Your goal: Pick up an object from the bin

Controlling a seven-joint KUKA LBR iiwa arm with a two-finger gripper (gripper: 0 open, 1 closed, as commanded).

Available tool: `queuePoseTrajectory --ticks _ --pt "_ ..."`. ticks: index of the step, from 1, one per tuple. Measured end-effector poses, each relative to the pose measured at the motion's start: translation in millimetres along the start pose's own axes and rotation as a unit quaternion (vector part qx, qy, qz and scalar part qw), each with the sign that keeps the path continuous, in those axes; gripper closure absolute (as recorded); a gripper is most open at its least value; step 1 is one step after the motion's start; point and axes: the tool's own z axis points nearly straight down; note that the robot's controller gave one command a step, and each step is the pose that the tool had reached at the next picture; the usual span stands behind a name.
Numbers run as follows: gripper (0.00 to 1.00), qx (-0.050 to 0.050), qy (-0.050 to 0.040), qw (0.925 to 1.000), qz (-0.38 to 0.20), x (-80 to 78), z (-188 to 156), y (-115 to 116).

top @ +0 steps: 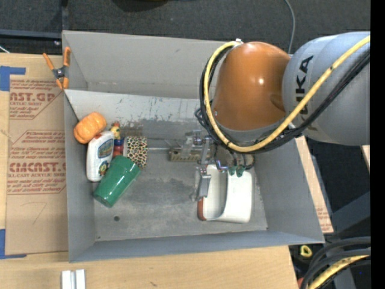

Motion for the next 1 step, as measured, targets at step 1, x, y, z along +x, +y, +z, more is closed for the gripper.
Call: queuePoseTrajectory --ticks 1 --pt "0.0 -0.001 -0.0042 1.0 0.001 -1.4 -4.8 -0.7"
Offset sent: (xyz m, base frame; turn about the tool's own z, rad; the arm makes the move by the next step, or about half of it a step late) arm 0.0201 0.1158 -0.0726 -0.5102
